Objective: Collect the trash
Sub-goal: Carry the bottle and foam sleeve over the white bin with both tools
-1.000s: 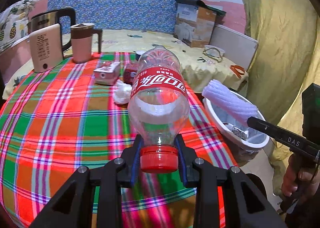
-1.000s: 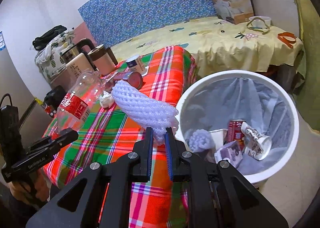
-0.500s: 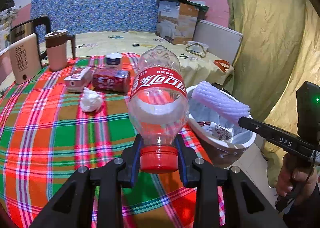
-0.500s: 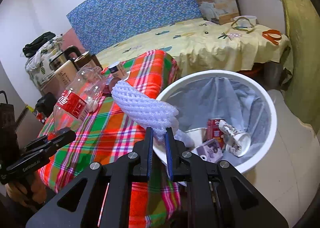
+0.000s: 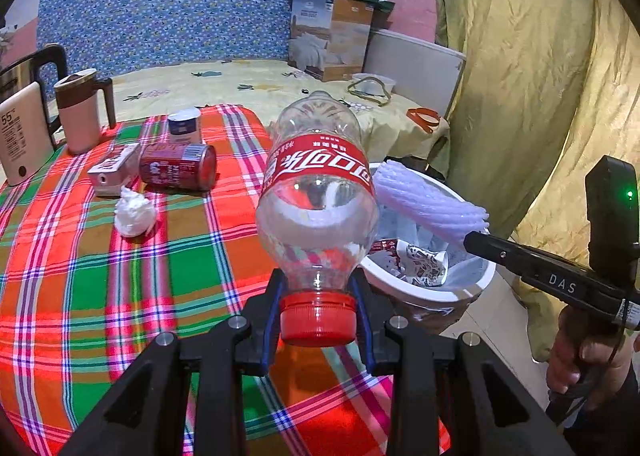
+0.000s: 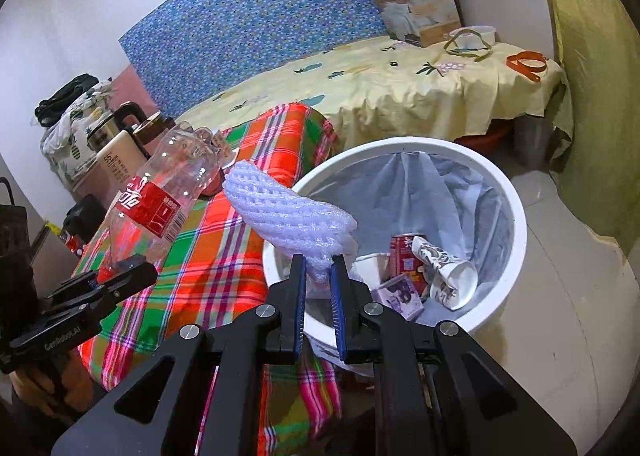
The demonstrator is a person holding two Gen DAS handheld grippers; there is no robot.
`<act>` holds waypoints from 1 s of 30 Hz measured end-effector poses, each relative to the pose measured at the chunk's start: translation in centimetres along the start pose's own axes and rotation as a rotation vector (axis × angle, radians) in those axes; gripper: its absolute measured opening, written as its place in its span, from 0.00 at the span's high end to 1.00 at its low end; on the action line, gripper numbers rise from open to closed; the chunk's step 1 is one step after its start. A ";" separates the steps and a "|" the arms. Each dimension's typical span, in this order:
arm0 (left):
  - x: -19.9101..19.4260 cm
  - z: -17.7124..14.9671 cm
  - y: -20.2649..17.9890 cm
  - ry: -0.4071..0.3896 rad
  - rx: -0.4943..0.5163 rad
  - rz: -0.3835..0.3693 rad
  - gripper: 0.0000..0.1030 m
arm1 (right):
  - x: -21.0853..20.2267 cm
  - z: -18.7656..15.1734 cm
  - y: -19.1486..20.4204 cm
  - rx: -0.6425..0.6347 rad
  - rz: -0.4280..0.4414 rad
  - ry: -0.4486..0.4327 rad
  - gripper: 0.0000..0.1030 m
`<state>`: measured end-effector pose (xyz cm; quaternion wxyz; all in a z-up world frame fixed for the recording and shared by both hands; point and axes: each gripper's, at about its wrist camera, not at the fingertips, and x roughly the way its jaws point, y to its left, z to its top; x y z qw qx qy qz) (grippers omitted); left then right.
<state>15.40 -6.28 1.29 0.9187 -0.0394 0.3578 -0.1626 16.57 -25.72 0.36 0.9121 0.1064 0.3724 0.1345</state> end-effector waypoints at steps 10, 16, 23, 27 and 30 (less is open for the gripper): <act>1.3 0.4 -1.8 0.019 0.030 -0.025 0.68 | -0.3 -0.2 -2.0 0.054 -0.040 -0.003 0.86; 2.2 0.4 -2.6 0.037 0.044 -0.038 0.68 | -0.1 -0.2 -2.7 0.076 -0.054 0.002 0.86; 2.9 0.4 -3.1 0.050 0.051 -0.047 0.68 | 0.3 -0.3 -3.4 0.096 -0.076 0.013 0.86; 3.3 0.7 -3.8 0.053 0.062 -0.060 0.68 | 0.2 -0.3 -3.5 0.099 -0.104 0.015 0.86; 3.8 1.0 -4.4 0.058 0.075 -0.073 0.68 | 0.3 -0.2 -4.0 0.107 -0.119 0.018 0.86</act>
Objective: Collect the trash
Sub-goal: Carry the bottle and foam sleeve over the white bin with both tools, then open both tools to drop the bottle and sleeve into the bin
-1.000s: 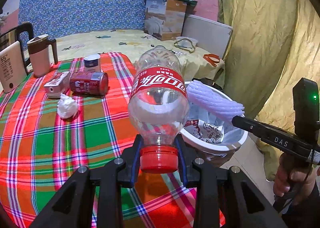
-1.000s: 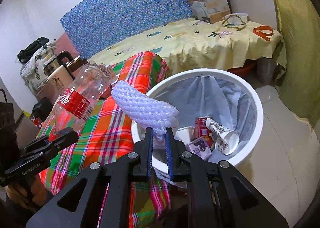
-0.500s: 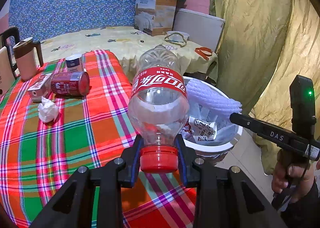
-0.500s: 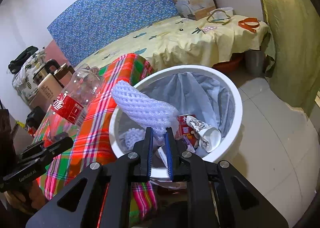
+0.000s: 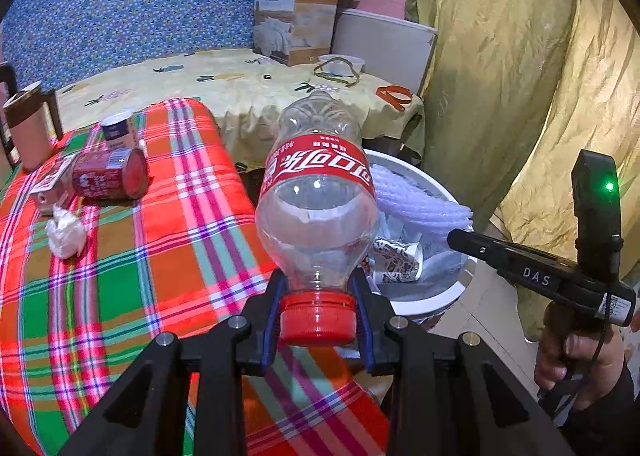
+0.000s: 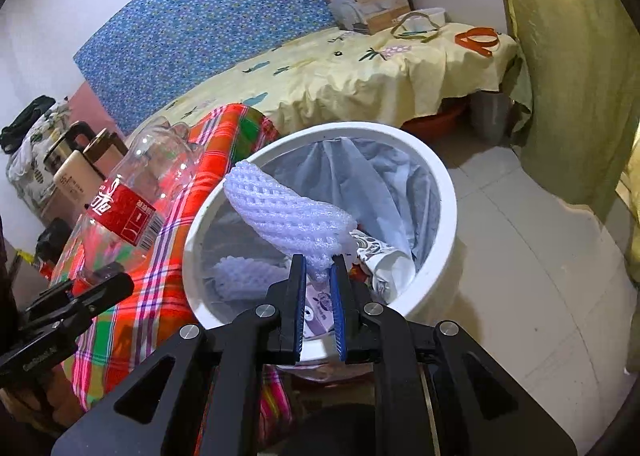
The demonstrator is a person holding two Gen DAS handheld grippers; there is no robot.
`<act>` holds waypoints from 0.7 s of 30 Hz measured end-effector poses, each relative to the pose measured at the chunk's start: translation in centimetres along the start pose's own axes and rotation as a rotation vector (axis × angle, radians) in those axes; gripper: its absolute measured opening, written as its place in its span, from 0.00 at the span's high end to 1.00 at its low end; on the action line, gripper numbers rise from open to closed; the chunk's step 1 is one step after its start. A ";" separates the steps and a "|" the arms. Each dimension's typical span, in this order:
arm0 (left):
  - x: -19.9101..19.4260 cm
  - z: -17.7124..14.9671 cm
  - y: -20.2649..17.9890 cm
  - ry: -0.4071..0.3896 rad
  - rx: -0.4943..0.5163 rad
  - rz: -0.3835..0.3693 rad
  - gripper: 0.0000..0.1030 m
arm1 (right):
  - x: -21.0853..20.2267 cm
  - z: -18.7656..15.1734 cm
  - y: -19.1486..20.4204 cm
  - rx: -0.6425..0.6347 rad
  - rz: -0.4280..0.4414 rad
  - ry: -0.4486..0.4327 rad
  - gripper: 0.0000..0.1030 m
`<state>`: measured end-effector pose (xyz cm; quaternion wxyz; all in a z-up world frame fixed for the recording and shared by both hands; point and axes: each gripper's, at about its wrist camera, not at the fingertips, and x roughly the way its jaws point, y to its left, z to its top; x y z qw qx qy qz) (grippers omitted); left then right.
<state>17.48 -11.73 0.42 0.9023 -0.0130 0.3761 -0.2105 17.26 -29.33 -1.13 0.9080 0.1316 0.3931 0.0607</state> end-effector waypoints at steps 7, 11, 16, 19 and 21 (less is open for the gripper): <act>2.0 0.6 -1.3 0.036 0.023 -0.037 0.68 | 0.0 0.0 -0.9 0.017 -0.039 0.010 0.85; 3.0 0.9 -2.1 0.055 0.034 -0.053 0.68 | 0.3 0.1 -1.0 0.022 -0.051 0.024 0.83; 4.3 1.3 -2.7 0.080 0.048 -0.066 0.68 | 0.7 0.3 -1.0 0.011 -0.066 0.040 0.82; 4.9 1.4 -2.8 0.096 0.047 -0.071 0.68 | 0.7 0.3 -1.2 0.010 -0.081 0.038 0.75; 5.1 1.4 -2.8 0.100 0.044 -0.077 0.68 | 0.6 0.3 -1.5 0.015 -0.085 0.035 0.70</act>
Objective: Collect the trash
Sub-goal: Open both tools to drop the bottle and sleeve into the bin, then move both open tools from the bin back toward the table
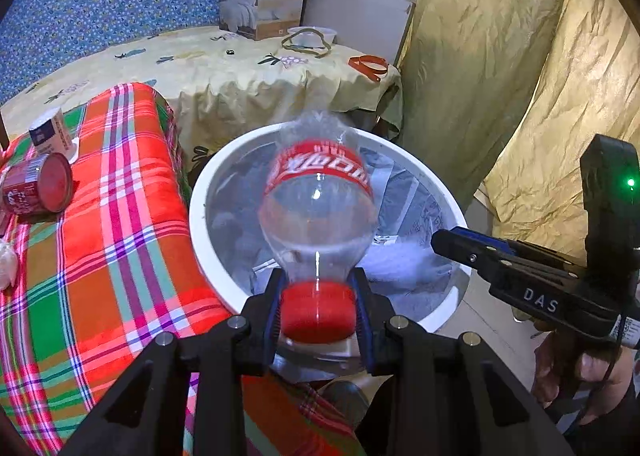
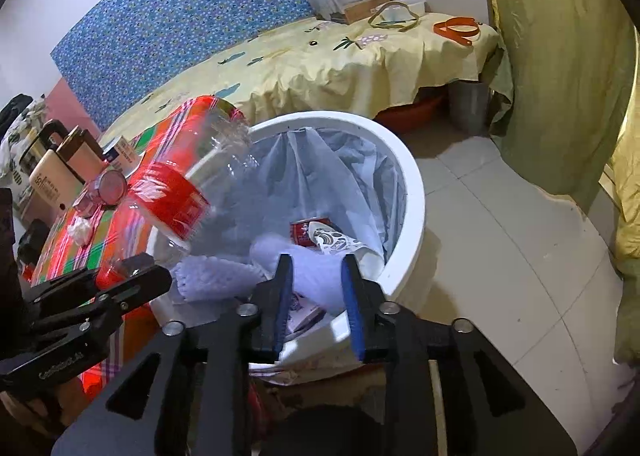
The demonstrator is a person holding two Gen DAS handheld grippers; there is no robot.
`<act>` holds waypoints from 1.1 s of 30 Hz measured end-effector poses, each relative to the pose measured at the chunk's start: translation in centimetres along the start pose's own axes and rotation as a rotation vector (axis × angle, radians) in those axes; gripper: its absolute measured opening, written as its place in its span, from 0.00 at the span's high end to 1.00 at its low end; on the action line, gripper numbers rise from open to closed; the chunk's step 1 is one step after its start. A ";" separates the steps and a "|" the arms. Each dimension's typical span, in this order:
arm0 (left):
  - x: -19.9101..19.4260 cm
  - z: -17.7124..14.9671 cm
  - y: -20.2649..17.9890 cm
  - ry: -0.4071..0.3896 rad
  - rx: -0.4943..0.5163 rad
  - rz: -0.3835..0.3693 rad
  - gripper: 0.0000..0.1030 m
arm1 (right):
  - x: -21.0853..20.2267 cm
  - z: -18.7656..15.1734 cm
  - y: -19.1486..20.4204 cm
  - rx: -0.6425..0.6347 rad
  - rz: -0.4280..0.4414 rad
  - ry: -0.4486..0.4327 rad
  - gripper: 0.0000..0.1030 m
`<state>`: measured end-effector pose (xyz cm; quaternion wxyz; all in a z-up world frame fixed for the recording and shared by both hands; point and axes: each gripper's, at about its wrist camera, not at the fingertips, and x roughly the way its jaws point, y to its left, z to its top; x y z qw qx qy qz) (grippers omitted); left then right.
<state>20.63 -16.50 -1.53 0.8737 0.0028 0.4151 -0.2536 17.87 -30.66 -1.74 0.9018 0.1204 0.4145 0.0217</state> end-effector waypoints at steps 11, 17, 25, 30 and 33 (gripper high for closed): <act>-1.6 0.0 0.5 -0.046 -0.017 0.006 0.58 | -0.9 0.1 0.6 -0.008 0.003 -0.024 0.67; -3.4 -0.9 1.2 -0.072 -0.042 0.011 0.58 | -1.5 0.0 2.0 -0.037 0.024 -0.029 0.67; -6.1 -1.9 1.9 -0.123 -0.074 0.040 0.58 | -2.7 -0.4 4.3 -0.091 0.066 -0.046 0.67; -7.7 -2.6 2.5 -0.151 -0.095 0.067 0.58 | -3.2 -0.7 5.5 -0.120 0.103 -0.055 0.67; -8.3 -3.1 2.9 -0.162 -0.106 0.088 0.58 | -3.6 -0.9 6.1 -0.133 0.129 -0.066 0.63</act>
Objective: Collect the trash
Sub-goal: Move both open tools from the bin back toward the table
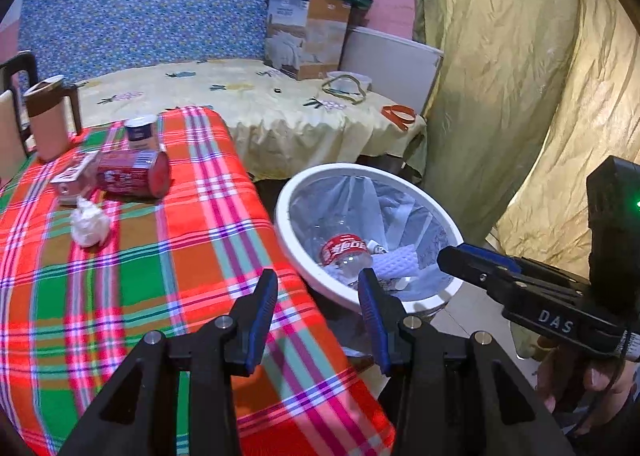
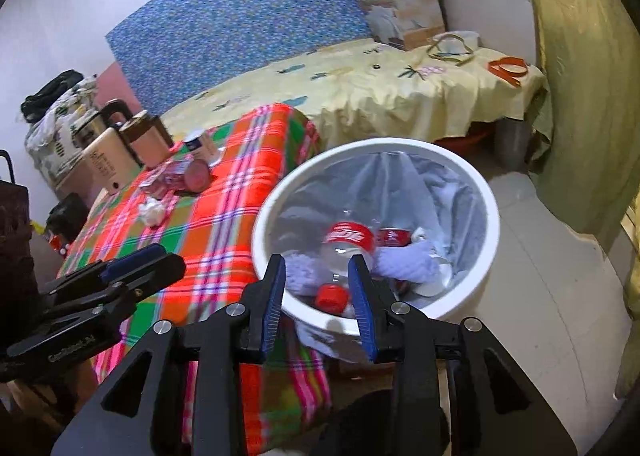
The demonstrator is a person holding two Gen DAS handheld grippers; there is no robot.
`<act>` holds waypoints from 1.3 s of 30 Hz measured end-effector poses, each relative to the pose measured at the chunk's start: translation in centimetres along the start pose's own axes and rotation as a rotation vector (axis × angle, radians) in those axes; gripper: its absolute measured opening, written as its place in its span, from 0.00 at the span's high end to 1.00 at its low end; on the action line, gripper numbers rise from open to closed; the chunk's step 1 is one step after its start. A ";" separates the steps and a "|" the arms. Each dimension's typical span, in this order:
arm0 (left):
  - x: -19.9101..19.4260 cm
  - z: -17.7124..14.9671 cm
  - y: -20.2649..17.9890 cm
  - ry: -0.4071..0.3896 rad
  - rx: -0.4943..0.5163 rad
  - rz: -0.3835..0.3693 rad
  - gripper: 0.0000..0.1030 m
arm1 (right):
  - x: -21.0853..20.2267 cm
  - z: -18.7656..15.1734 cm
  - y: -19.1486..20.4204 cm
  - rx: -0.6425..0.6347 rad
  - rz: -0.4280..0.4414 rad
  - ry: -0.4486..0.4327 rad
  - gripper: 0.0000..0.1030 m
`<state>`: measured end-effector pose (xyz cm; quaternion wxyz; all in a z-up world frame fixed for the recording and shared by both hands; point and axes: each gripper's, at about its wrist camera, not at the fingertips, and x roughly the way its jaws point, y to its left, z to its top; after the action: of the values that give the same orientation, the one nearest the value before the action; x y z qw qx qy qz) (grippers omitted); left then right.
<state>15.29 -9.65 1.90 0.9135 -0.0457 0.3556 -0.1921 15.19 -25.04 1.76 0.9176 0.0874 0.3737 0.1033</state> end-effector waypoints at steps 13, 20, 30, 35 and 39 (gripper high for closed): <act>-1.8 -0.8 2.6 -0.029 -0.041 0.076 0.58 | 0.6 -0.4 2.7 -0.060 0.093 0.012 0.52; -2.4 -1.3 3.7 -0.044 -0.056 0.110 0.58 | 1.1 -0.6 4.2 -0.102 0.128 0.040 0.52; -3.0 -1.8 6.1 -0.051 -0.097 0.141 0.58 | 2.0 -0.8 5.5 -0.144 0.135 0.083 0.52; -3.3 -2.3 8.2 -0.049 -0.134 0.165 0.58 | 2.6 -0.8 6.4 -0.156 0.142 0.099 0.52; -3.4 -2.6 10.0 -0.046 -0.164 0.186 0.58 | 3.2 -0.8 7.0 -0.168 0.149 0.115 0.52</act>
<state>14.47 1.00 -0.11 0.9285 -0.0916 0.3518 -0.0756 16.00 -17.41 0.74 0.8886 0.0315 0.4081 0.2071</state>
